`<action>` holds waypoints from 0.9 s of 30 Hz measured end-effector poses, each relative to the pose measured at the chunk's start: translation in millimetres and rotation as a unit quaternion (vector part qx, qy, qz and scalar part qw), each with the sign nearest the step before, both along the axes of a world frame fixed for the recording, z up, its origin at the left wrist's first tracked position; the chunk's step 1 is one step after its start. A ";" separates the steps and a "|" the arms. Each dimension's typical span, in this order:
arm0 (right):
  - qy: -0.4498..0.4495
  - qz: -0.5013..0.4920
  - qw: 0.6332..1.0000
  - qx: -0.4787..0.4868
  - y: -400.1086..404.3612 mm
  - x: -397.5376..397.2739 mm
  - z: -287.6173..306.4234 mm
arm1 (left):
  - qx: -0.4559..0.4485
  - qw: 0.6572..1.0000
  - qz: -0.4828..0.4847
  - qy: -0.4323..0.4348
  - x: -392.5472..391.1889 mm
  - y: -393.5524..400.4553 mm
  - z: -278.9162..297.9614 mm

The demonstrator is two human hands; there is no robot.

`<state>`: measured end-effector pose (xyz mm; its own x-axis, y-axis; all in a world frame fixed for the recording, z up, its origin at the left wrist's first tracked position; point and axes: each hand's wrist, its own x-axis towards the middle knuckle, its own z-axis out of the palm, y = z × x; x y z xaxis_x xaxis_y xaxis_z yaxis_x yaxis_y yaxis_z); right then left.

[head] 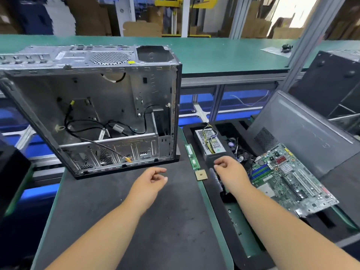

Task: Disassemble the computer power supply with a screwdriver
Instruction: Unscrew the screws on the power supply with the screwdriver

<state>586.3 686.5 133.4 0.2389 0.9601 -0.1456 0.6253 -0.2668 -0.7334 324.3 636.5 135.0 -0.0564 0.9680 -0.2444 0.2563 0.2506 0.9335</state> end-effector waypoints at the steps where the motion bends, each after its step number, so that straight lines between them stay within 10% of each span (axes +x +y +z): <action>1: -0.008 0.004 1.000 -0.001 12.0 5.3 0.3 | -0.002 1.000 0.005 0.004 5.3 4.0 -0.3; 27: -0.137 0.075 0.978 -0.136 176.5 9.0 -35.6 | -0.012 0.977 0.214 0.009 70.0 15.5 6.8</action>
<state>595.3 863.0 97.9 0.1635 0.9220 -0.3509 0.8359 -0.3184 -0.4470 394.3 652.0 141.8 -0.4594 0.8489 -0.2615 0.1387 0.3594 0.9228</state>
